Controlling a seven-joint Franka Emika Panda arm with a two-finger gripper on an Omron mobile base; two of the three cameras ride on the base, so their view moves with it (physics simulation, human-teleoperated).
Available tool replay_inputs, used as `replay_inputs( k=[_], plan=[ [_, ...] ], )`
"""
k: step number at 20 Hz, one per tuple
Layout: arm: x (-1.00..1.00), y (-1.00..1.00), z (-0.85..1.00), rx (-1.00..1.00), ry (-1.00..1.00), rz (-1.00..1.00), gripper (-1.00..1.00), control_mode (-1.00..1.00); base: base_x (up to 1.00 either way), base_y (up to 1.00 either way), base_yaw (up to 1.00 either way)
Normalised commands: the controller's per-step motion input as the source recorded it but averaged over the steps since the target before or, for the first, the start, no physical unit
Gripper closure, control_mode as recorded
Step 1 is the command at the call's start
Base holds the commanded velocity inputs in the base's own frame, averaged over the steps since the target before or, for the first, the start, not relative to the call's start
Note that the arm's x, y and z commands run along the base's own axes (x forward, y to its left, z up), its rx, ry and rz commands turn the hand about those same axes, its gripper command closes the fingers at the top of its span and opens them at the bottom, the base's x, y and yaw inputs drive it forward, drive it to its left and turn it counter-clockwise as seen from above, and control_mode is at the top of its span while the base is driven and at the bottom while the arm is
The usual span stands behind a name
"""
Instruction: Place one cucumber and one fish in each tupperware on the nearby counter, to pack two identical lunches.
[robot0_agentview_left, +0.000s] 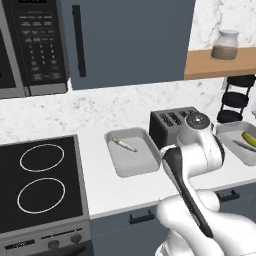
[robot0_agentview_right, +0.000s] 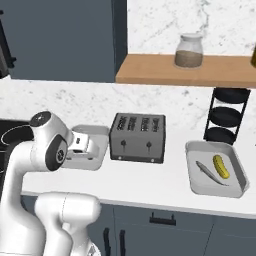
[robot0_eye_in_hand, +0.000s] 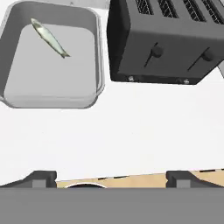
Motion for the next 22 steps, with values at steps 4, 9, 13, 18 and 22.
replay_inputs(
  k=[4,9,13,18,22],
  plan=[
    [0.00,0.00,0.00,0.00,0.00,0.00,-1.00,1.00,-1.00,-1.00,-0.07],
    [0.00,0.00,0.00,0.00,0.00,0.00,-1.00,1.00,-1.00,-1.00,-0.08],
    [0.00,0.00,0.00,0.00,0.00,0.00,-1.00,1.00,-1.00,-1.00,-0.09],
    [0.00,0.00,0.00,0.00,0.00,0.00,-1.00,1.00,-0.68,-1.00,-0.09],
    [0.00,0.00,0.00,0.00,0.00,0.00,-1.00,1.00,-0.02,-1.00,-0.08]
  ],
)
